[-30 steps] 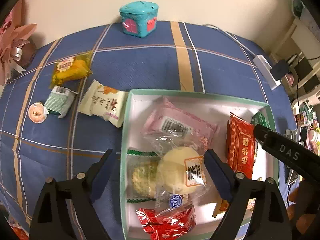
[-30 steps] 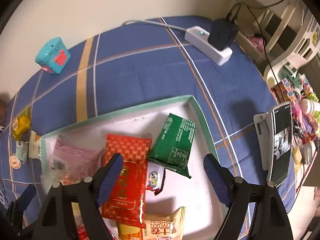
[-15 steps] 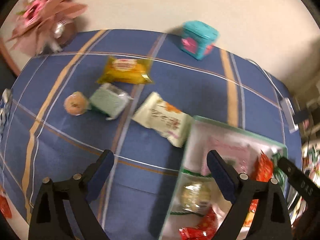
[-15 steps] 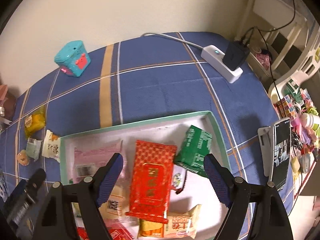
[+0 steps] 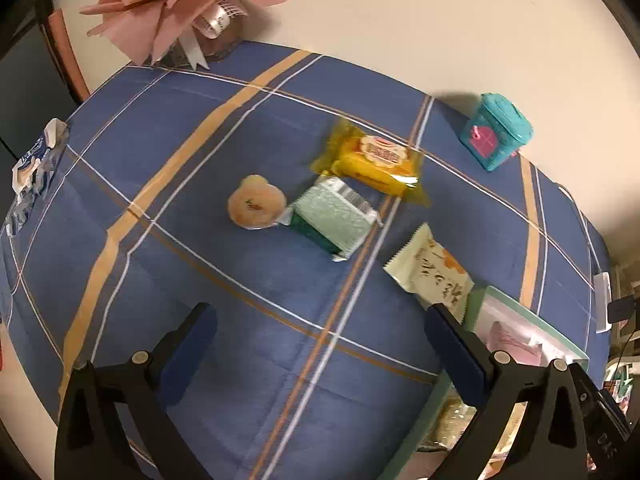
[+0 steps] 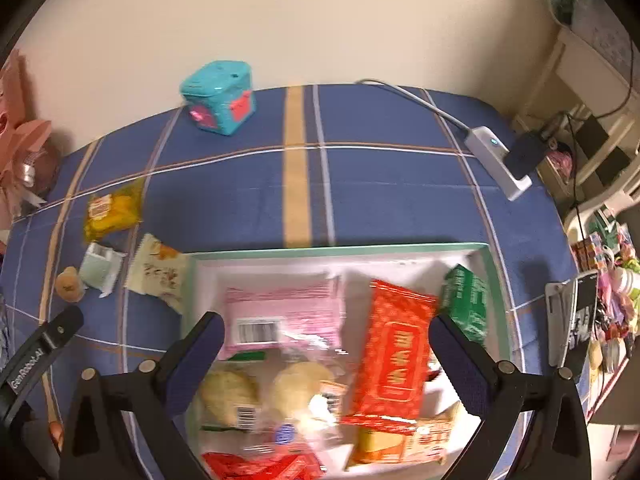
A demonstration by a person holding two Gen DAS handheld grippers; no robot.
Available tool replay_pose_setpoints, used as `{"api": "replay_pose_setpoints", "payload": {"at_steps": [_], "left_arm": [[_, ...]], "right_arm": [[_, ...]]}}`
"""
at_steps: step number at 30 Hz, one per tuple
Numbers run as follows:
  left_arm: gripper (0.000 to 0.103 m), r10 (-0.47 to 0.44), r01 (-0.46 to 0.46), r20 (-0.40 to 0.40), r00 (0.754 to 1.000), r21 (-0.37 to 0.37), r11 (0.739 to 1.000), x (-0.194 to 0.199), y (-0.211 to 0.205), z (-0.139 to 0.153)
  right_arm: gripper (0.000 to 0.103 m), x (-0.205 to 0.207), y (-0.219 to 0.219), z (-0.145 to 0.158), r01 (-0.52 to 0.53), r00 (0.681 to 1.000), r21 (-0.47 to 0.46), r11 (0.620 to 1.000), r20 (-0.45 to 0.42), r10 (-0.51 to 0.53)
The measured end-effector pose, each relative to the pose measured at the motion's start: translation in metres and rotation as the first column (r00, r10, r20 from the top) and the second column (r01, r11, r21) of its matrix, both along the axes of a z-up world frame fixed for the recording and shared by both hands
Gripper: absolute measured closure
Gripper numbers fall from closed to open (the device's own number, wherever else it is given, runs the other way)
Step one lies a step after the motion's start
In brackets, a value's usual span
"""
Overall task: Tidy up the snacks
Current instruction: 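Withdraw both tools from the tray back toward the remaining snacks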
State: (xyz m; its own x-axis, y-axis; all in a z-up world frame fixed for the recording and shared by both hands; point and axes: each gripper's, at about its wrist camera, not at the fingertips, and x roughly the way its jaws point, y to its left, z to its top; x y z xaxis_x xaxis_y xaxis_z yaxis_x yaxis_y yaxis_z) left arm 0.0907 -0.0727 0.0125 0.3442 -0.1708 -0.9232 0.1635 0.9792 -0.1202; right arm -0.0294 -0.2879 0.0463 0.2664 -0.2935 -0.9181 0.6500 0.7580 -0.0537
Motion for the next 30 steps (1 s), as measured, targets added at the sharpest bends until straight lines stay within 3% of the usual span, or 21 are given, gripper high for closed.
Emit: {"api": "replay_pose_setpoints", "payload": {"at_steps": [10,24,30], "left_arm": [[0.0,0.05,-0.05,0.007,0.999,0.015,0.999,0.018,0.033,0.002],[0.0,0.204,-0.204,0.004,0.979,-0.004,0.979,0.05,0.112,0.004],[0.0,0.251,-0.251,0.006,0.968,-0.01,0.968,0.062,0.136,0.003]], "right_arm": [[0.0,0.028,0.041,-0.003,-0.068,0.998,-0.007,0.998,-0.014,0.068],[0.0,0.072,0.111,-0.013,-0.198,0.98,-0.019,0.98,-0.036,0.197],[0.0,0.088,0.135,-0.021,-0.255,0.967,0.03,0.966,-0.007,0.256]]}}
